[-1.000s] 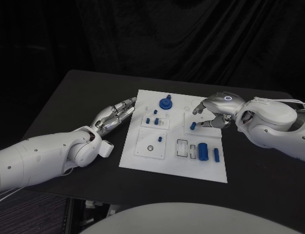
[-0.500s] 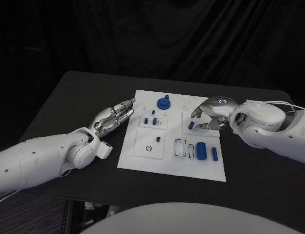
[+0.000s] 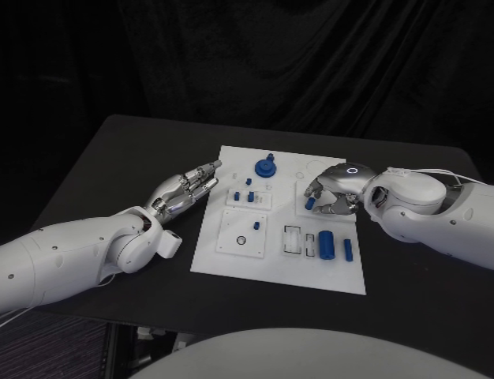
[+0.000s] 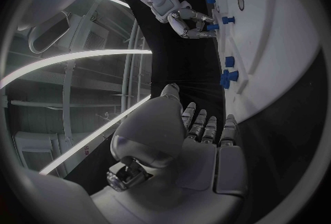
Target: Assemble the parts on the task board
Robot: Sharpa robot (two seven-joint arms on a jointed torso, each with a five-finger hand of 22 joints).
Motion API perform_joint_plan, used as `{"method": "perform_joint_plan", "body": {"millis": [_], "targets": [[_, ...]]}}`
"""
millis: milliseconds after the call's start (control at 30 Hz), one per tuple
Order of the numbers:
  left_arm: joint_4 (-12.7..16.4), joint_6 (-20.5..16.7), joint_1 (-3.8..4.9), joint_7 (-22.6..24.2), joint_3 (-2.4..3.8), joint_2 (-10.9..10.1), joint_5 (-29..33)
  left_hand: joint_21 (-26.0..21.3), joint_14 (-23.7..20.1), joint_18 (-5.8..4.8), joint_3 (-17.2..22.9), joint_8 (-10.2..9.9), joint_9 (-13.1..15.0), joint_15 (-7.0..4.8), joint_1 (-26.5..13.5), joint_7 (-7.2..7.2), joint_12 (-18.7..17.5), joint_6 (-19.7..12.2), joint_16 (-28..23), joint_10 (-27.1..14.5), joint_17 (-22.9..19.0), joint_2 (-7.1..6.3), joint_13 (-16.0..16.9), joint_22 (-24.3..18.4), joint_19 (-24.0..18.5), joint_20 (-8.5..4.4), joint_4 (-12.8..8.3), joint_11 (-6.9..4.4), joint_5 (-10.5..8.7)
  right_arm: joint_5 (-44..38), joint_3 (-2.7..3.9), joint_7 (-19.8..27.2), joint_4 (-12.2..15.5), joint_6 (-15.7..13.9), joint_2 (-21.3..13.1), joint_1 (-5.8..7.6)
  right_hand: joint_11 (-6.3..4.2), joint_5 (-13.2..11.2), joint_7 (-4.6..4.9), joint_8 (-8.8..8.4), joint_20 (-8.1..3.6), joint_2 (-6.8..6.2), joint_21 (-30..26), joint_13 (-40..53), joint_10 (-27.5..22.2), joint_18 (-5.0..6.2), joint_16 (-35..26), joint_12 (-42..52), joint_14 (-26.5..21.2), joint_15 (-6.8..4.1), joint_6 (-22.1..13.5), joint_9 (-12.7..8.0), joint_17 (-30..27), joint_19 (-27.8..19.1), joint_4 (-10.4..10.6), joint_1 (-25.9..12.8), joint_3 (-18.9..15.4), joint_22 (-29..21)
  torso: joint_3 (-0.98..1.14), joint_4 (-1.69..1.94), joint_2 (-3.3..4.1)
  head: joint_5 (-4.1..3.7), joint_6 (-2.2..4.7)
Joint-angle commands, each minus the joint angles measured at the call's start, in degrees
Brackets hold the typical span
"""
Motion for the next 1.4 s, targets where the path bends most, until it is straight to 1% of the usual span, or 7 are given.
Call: {"method": "perform_joint_plan", "body": {"millis": [33,167,533,633,833,1200,1400], "targets": [[0.1,1.4,-0.10,11.3,0.05,0.1,-0.1,0.2,0.0,1.39,0.5,-0.2,0.0,0.67,0.7,-0.33,0.4,0.1,-0.2,-0.1,-0.1,-0.13,0.1,0.2,0.0,0.66,-0.1,0.58,0.31,0.8,0.03,0.7,-0.4,0.2,0.4,-0.30,0.03,0.0,0.38,0.10,-0.23,0.10,0.3,0.1,0.8,-0.04,0.1,-0.2,-0.1,-0.06,0.0,-0.1,0.2,-0.1,-0.4,0.6,0.1,4.9,-0.03,0.10,-0.02,-0.06,-0.01],[0.0,1.7,-0.12,11.2,0.05,0.2,-0.1,0.3,0.0,1.60,0.7,-0.2,0.1,1.37,1.0,-0.33,0.6,0.3,-0.2,0.0,-0.1,-0.05,0.1,0.4,0.1,1.58,-0.2,0.90,0.60,0.9,0.03,1.1,-0.7,0.0,0.7,-0.51,-0.15,-0.1,0.52,0.53,-0.30,0.14,0.4,0.3,2.2,-0.06,0.2,0.1,0.0,-0.15,1.0,0.1,0.2,0.0,-0.5,0.9,0.4,5.0,-0.04,0.00,-0.02,0.03,-0.01],[-0.1,2.0,-0.17,10.8,0.05,0.2,-0.1,0.3,0.0,1.65,0.7,-0.2,0.1,1.48,1.1,-0.31,0.6,0.3,-0.2,0.0,-0.1,-0.02,0.1,0.4,0.1,1.81,-0.2,1.03,0.72,1.0,0.03,1.8,-0.8,-0.6,1.3,-0.75,-0.97,0.1,0.54,2.19,-0.85,0.00,2.1,0.9,5.6,-0.26,0.9,0.9,0.6,-0.83,4.6,1.3,0.9,0.8,-0.7,2.0,1.8,5.4,-0.05,-0.02,-0.06,0.01,-0.01],[-0.1,2.1,-0.19,10.6,0.05,0.2,-0.1,0.3,0.0,1.65,0.7,-0.2,0.1,1.48,1.1,-0.31,0.6,0.3,-0.2,0.0,-0.1,-0.02,0.1,0.4,0.1,1.81,-0.2,1.03,0.72,1.0,0.04,2.1,-0.8,-1.3,1.3,-0.76,-1.96,1.0,0.47,3.80,-1.53,0.20,3.6,1.6,8.0,-0.46,1.4,2.0,1.1,-1.65,7.6,2.7,1.4,1.4,-1.6,3.5,3.0,5.7,-0.05,0.07,-0.10,0.08,-0.01],[-0.1,2.2,-0.21,10.3,0.05,0.2,-0.1,0.3,0.0,1.68,0.8,-0.2,0.0,1.66,1.2,-0.27,0.5,0.1,-0.2,0.0,-0.1,0.00,0.1,0.4,0.1,1.96,-0.2,1.13,0.66,1.0,0.04,2.5,-0.5,-2.7,1.2,-0.77,-3.22,2.2,0.23,6.17,-2.57,0.67,5.9,2.8,10.3,-0.79,2.0,3.6,2.0,-2.74,10.3,5.0,2.0,2.4,-3.3,5.5,4.2,6.2,-0.05,-0.03,-0.10,0.26,-0.01],[-0.3,2.7,-0.23,9.6,0.05,0.2,-0.1,0.3,0.0,1.73,0.9,-0.2,0.0,2.10,1.3,-0.13,0.2,-0.1,-0.2,-0.1,-0.1,0.07,0.0,0.4,0.1,2.27,-0.3,1.22,0.74,1.0,0.05,2.4,1.0,-4.8,0.3,-0.62,-3.61,2.1,0.23,7.61,-3.04,0.83,6.6,3.6,11.1,-0.91,1.8,4.4,2.3,-3.12,10.9,6.4,2.0,2.7,-4.4,6.3,4.6,6.3,-0.07,-0.01,-0.13,0.59,-0.01],[-0.3,2.8,-0.23,9.2,0.05,0.1,-0.1,0.3,0.0,1.74,0.9,-0.3,0.0,2.27,1.4,-0.10,0.1,-0.3,-0.2,-0.2,-0.1,0.10,0.0,0.4,0.2,2.39,-0.3,1.23,0.72,1.0,0.06,1.7,3.3,-5.1,-0.6,0.81,-3.60,1.4,0.18,8.42,-3.12,0.84,6.7,3.9,11.1,-0.95,1.7,4.4,2.4,-3.15,11.4,7.2,1.9,2.8,-4.4,6.1,4.6,6.3,-0.12,-0.04,-0.20,0.70,-0.01]]}}
